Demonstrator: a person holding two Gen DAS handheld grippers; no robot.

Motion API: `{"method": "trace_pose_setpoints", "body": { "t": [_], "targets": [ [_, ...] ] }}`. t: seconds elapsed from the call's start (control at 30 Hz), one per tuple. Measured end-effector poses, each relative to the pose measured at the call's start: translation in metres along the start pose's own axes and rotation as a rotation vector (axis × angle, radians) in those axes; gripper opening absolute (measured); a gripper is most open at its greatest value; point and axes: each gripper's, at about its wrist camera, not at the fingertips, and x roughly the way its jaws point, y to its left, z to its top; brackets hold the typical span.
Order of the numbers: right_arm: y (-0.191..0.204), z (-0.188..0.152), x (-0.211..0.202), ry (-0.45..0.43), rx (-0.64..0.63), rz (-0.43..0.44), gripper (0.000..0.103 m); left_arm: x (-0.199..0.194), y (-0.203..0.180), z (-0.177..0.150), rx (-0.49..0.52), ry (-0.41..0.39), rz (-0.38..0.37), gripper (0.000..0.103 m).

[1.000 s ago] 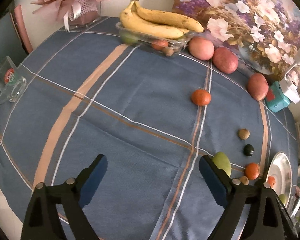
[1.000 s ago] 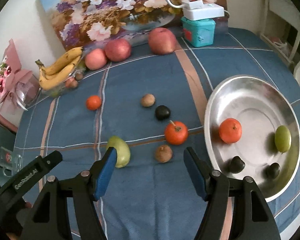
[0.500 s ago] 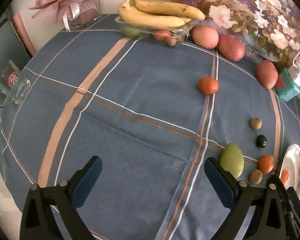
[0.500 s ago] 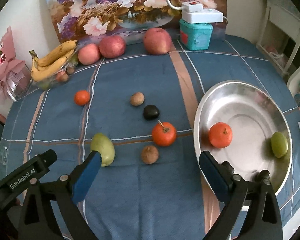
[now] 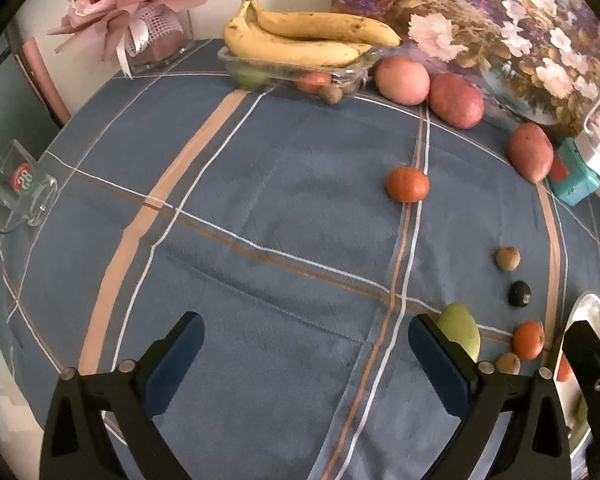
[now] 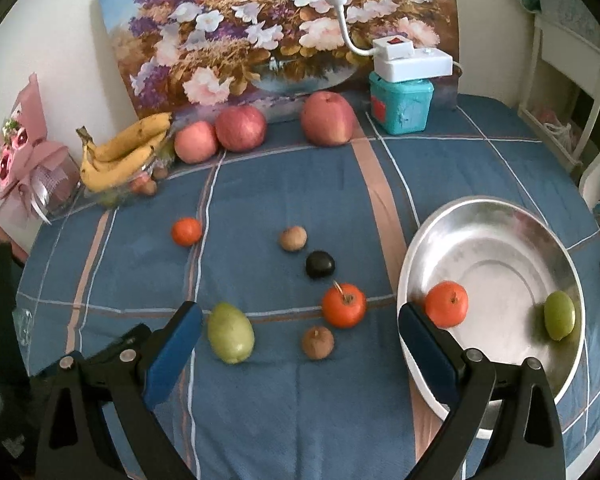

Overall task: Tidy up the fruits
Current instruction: 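Withdraw both open grippers from the plate toward the remaining fruits, then grasp the other green pear with the left gripper while the right gripper grasps a brown kiwi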

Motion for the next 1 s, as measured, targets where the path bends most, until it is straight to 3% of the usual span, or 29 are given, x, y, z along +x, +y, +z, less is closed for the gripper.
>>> {"method": "trace_pose_setpoints", "body": {
  "t": [0.3,0.43,0.63,0.83,1.0],
  "targets": [
    [0.014,0.01,0.019,0.04,-0.052,0.057,0.098,0.013,0.001,0.01,-0.024,0.009,-0.007,0.103],
    [-0.006,0.011,0.031,0.083,-0.024,0.03,0.098,0.015,-0.006,0.011,-0.011,-0.003,-0.05,0.103],
    [-0.03,0.014,0.033,0.102,0.048,0.118,0.098,0.023,-0.033,0.008,0.039,0.05,-0.205,0.103],
    [-0.039,0.01,0.033,0.122,0.044,0.067,0.098,0.031,-0.05,0.004,0.039,0.091,-0.264,0.102],
    [-0.043,0.007,0.038,0.142,0.069,0.085,0.075,0.038,-0.052,0.004,0.013,0.116,-0.285,0.092]
  ]
}}
